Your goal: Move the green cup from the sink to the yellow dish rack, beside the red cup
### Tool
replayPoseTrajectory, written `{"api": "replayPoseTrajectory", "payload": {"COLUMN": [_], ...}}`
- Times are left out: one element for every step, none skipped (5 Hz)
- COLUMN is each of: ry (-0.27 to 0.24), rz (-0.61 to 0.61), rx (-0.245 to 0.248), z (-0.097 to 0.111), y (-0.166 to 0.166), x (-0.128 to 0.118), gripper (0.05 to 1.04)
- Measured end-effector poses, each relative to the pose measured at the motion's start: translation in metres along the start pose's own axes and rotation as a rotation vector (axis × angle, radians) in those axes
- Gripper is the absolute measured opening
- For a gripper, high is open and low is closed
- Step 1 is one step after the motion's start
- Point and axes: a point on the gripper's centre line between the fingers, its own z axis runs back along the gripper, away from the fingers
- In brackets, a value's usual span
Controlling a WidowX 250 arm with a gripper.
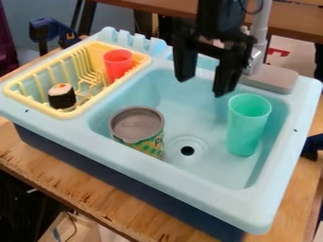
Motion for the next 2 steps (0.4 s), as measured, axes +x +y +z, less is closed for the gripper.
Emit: {"api": "replayPoseTrajectory", "payload": {"ry": [-0.006,-0.03], "rz": [0.007,0.027], "rx": [-0.036,-0.04], "z": [-0.0146,-0.0191], "y": [-0.0051,-0.0055], "x": [0.0118,0.0187], "gripper": [1.005,1.004]}}
